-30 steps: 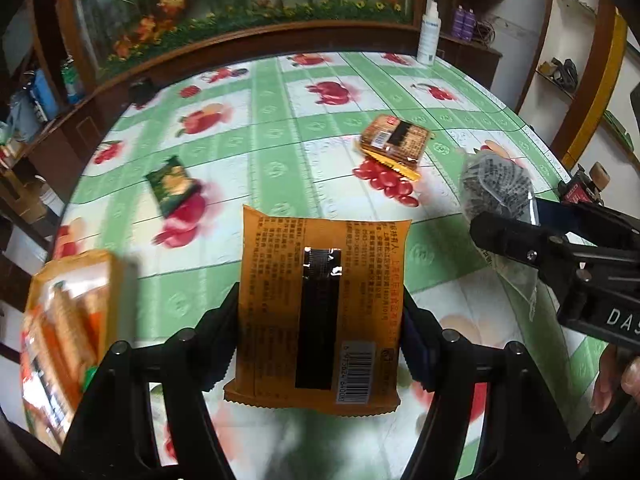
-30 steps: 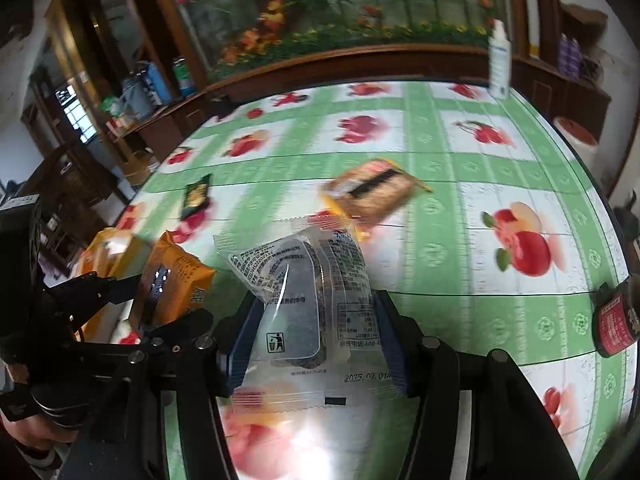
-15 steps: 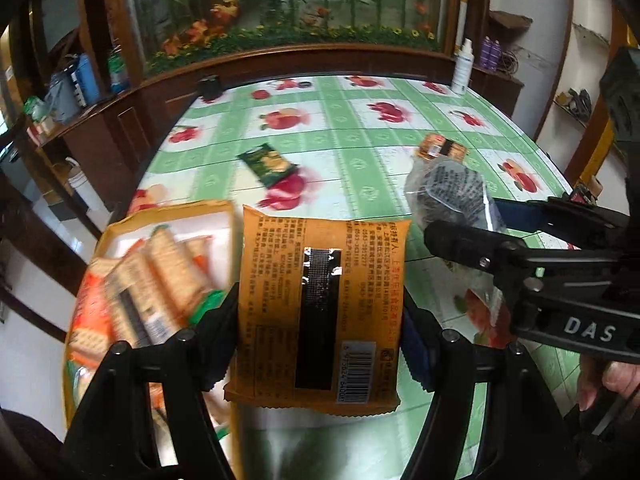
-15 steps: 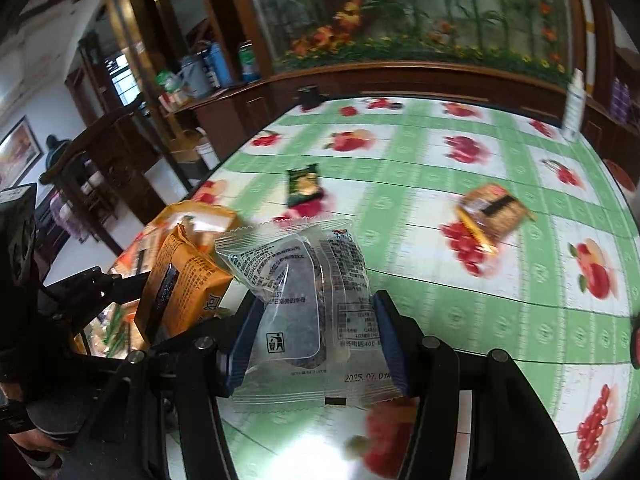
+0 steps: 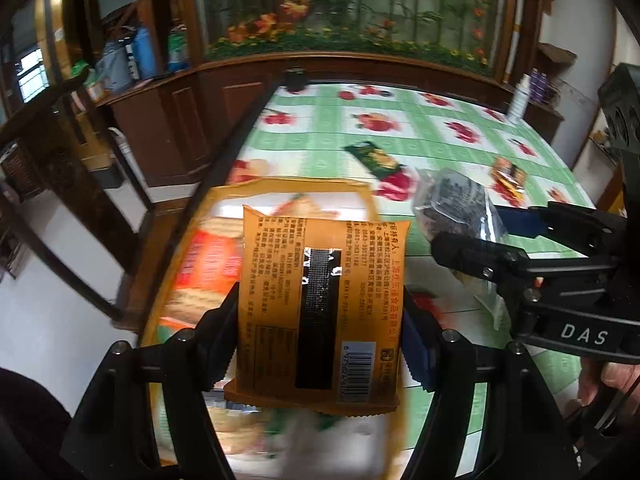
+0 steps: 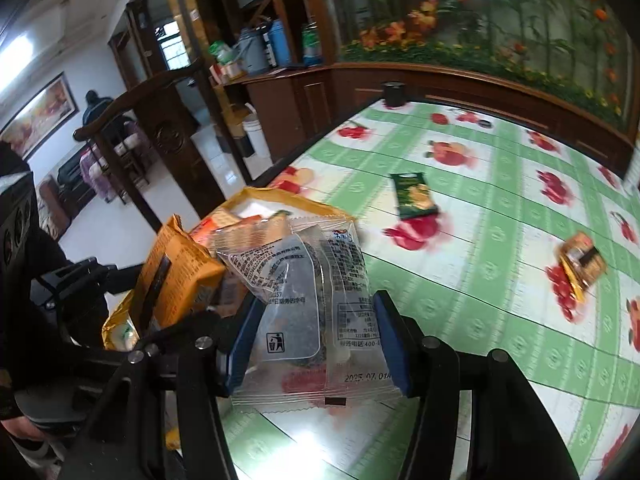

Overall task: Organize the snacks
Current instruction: 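Carry the orange pack and clear bag to the tray and release both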

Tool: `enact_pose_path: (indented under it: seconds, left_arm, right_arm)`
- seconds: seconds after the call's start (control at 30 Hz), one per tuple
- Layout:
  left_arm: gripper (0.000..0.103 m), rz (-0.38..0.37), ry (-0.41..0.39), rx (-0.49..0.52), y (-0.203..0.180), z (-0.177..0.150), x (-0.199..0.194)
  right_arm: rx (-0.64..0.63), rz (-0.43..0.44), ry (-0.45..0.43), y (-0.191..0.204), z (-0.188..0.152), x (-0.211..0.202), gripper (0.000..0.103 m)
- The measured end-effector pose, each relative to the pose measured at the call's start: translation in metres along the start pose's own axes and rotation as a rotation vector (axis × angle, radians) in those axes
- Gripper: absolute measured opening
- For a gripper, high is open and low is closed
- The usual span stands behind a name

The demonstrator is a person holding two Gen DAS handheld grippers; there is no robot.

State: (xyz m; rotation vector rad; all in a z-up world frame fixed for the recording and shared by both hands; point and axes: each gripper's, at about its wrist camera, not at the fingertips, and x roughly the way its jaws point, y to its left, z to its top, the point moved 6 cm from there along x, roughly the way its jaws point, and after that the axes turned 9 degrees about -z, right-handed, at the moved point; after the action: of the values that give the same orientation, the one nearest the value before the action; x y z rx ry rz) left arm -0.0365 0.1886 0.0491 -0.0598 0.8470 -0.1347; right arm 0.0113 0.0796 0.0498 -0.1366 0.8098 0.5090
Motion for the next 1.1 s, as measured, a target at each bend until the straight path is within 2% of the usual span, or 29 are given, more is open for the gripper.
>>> enact_pose_path:
  seconds: [0.37,0.47,0.73,0.87,1.0,1.1]
  left_arm:
    - [0.071,0.033,0.054,-0.052,0.046,-0.033,-0.005]
    - [0.071,0.057,0.053,-0.077,0.059,-0.034,-0.001]
    - [0.071,0.048,0.066,-0.097,0.066,-0.036,0.007]
    - [0.071,0.042,0.071,-0.104,0.068,-0.031,0.013]
    - [0.071,0.037,0.075,-0.113,0.072,-0.028,0.017]
    - [0.071,0.031,0.087,-0.120,0.073,-0.028,0.022]
  right_arm:
    - [-0.086,0.019,0.051,0.056,0.019,0.046,0.056]
    - [-0.096,-0.024,0.045,0.058,0.029,0.057,0.056]
    - [-0.123,-0.095,0.059,0.057,0.059,0.088,0.056]
    - [-0.170,-0.089,0.114,0.066,0.065,0.113,0.056]
    - [-0.212,-0.042,0.174,0.078,0.062,0.130,0.057]
    - [-0.221,-0.027,0.209,0.078,0.057,0.134,0.065]
